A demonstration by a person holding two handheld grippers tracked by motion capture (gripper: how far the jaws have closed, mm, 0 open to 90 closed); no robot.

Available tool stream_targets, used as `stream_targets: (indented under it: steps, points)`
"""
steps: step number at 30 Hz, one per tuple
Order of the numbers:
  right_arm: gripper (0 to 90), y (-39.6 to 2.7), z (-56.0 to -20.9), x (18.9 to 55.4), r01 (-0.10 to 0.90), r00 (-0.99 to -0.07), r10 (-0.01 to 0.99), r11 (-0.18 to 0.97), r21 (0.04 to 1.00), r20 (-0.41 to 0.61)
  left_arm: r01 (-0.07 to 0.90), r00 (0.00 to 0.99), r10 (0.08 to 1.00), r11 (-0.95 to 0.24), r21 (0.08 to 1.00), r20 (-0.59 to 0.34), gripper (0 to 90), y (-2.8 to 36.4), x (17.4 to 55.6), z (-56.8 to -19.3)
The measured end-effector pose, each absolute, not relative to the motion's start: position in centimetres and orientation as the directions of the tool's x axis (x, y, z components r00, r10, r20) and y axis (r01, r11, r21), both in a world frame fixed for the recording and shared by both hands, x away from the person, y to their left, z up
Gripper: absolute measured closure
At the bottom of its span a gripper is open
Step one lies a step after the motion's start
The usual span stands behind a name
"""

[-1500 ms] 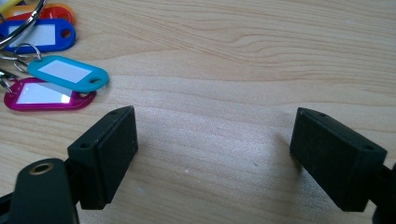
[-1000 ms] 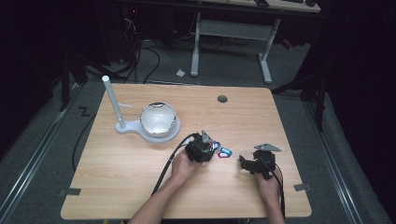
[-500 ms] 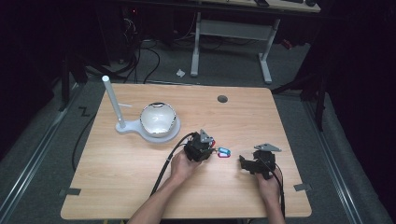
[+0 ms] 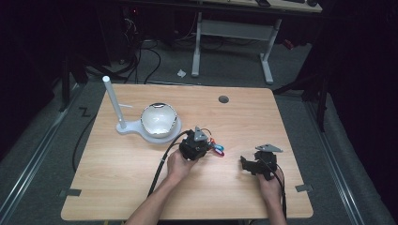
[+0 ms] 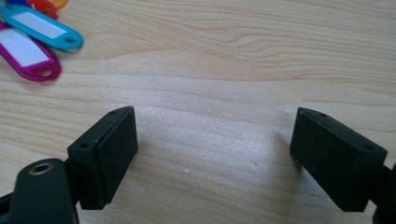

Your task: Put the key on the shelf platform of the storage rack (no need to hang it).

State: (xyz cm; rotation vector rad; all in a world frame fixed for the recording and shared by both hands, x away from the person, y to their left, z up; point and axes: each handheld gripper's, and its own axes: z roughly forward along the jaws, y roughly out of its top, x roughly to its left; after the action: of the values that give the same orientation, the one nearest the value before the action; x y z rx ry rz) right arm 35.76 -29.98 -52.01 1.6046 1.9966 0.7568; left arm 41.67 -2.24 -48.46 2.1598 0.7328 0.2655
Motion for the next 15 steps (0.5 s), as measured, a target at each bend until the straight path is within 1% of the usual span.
stream_targets:
  steps: [11, 15]
  points:
    - [15.1, -30.0, -52.0, 35.8, 0.721, -0.209, 0.978, 0.166, 0.673, -0.017, 0.411, 0.801, 0.590, -0.425, 0.806, -0.097, 79.4, 0.1, 40.9, -46.1]
    - [15.1, -30.0, -52.0, 35.8, 0.721, -0.209, 0.978, 0.165, 0.673, -0.017, 0.437, 0.795, 0.587, -0.384, 0.814, -0.150, 79.4, 1.2, 40.7, -45.3]
